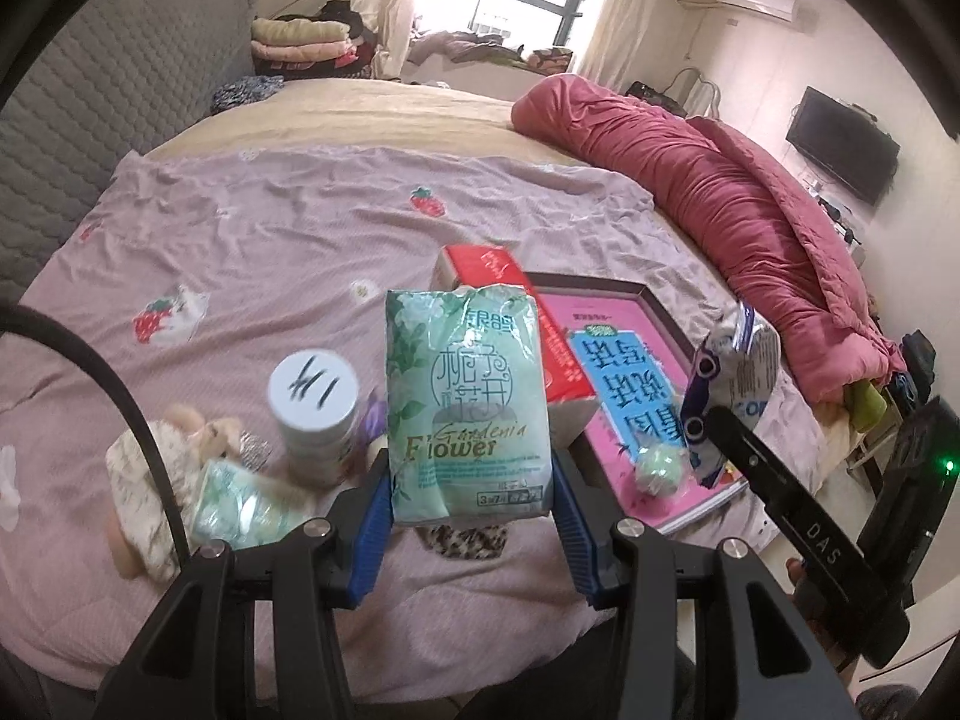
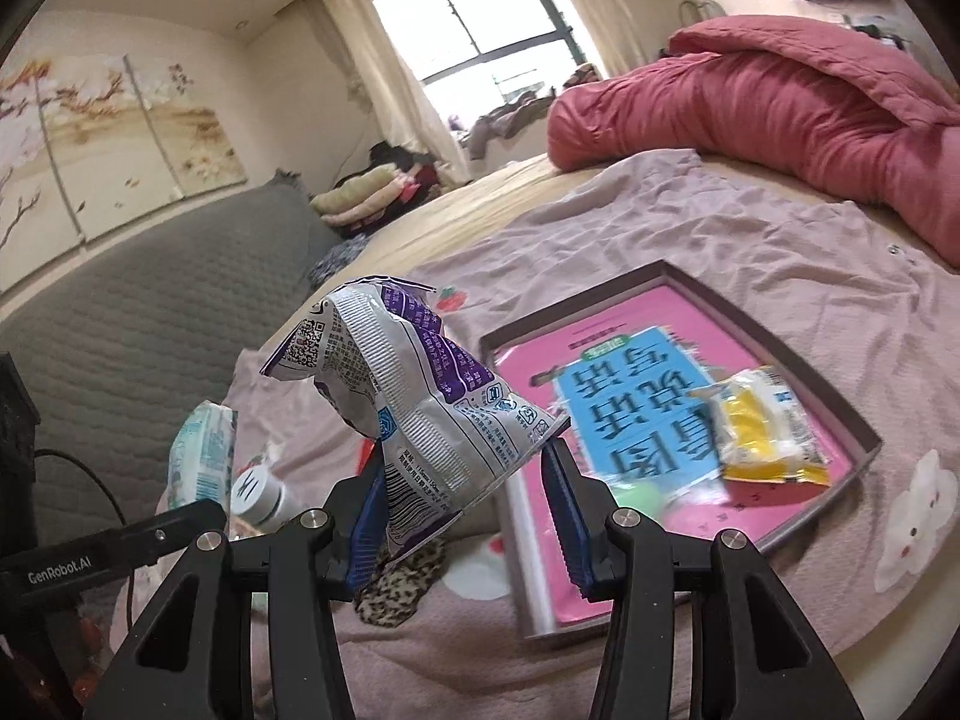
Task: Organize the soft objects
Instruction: 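Lift the snack bag with the right gripper while the left gripper lifts the tissue pack, then carry the snack bag and tissue pack over the pink tray with both grippers, then open the right gripper over the tray while the left gripper releases the tissue pack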
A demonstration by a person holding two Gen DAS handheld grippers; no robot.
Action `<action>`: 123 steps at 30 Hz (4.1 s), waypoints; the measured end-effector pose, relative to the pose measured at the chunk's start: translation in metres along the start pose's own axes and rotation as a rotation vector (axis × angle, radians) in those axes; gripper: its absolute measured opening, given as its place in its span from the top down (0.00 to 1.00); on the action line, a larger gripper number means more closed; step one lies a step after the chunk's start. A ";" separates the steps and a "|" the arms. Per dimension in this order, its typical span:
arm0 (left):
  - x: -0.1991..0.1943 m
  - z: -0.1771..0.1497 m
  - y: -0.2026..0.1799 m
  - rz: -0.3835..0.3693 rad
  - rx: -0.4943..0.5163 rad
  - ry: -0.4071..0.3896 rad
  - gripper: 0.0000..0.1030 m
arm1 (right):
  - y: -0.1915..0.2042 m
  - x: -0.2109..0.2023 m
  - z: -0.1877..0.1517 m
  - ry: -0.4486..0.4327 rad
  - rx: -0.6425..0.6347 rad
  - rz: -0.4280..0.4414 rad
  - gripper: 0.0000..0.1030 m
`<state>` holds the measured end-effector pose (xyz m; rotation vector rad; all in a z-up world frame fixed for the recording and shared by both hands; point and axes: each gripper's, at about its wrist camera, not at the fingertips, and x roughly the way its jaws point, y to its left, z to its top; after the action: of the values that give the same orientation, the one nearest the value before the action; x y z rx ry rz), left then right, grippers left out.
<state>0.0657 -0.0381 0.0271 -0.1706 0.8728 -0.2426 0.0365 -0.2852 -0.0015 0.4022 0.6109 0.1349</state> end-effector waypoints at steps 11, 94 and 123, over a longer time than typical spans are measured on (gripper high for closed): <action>0.017 0.025 -0.038 -0.031 0.046 -0.009 0.52 | -0.028 -0.015 0.009 -0.078 0.057 -0.078 0.51; 0.196 -0.011 -0.164 -0.042 0.319 0.412 0.53 | -0.107 0.033 -0.006 0.112 -0.022 -0.532 0.49; 0.184 -0.007 -0.155 -0.121 0.288 0.382 0.45 | -0.110 -0.002 0.003 -0.053 0.034 -0.544 0.28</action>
<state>0.1520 -0.2387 -0.0746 0.0963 1.1952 -0.5216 0.0374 -0.3869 -0.0431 0.2599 0.6518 -0.4044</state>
